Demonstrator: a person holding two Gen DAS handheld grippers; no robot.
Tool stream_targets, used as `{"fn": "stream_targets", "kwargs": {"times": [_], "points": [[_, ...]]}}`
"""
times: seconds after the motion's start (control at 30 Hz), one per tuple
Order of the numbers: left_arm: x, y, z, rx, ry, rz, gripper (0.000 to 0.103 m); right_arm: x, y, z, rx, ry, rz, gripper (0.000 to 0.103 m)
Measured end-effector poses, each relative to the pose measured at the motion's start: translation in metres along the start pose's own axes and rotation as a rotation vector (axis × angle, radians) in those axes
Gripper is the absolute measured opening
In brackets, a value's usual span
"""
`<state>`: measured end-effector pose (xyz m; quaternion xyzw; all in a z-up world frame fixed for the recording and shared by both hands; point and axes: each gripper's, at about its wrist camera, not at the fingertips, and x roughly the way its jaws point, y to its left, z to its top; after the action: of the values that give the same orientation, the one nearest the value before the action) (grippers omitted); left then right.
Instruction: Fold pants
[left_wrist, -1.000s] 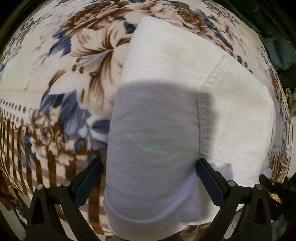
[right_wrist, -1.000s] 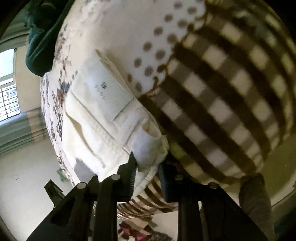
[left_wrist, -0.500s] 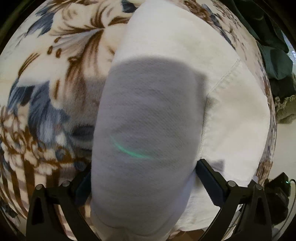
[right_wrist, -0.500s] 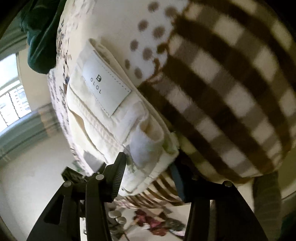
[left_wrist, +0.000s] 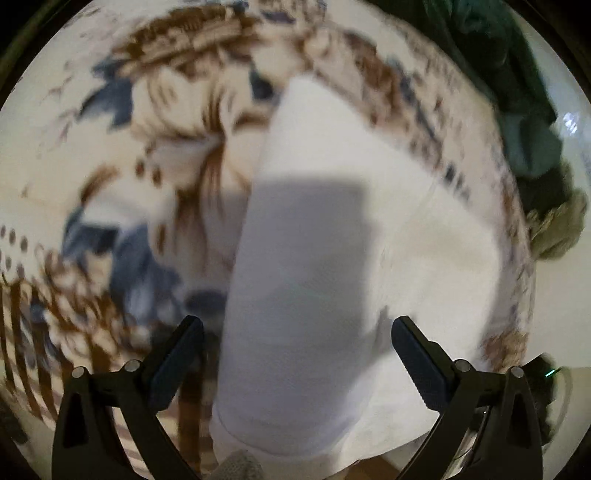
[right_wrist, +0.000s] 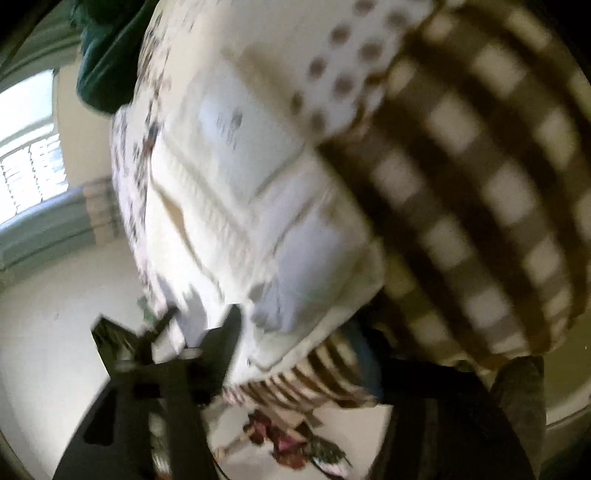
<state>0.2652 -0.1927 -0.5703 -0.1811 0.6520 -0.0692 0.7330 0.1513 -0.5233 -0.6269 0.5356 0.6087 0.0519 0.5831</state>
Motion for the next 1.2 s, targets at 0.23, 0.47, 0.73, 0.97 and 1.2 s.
{"fn": "stream_targets", "kwargs": {"times": [0.23,0.47,0.73,0.97,1.2], "points": [[0.027,0.016,0.024,-0.038,0.054,-0.096,0.103,0.039,0.013,0.005,-0.021,0.012,0.039,0.085],[0.022,0.010,0.018,-0.031,0.045,-0.105,0.103,0.040,0.048,0.006,-0.040,-0.061,0.229,0.086],[0.021,0.016,0.011,-0.050,0.046,-0.156,0.103,0.066,0.057,0.029,-0.091,-0.038,0.120,0.086],[0.023,0.016,0.011,-0.044,0.028,-0.170,0.087,0.053,0.061,0.031,-0.117,-0.111,0.156,0.046],[-0.004,0.027,0.005,-0.102,-0.025,-0.258,0.027,0.042,0.080,0.038,-0.182,-0.135,0.102,0.037]]}}
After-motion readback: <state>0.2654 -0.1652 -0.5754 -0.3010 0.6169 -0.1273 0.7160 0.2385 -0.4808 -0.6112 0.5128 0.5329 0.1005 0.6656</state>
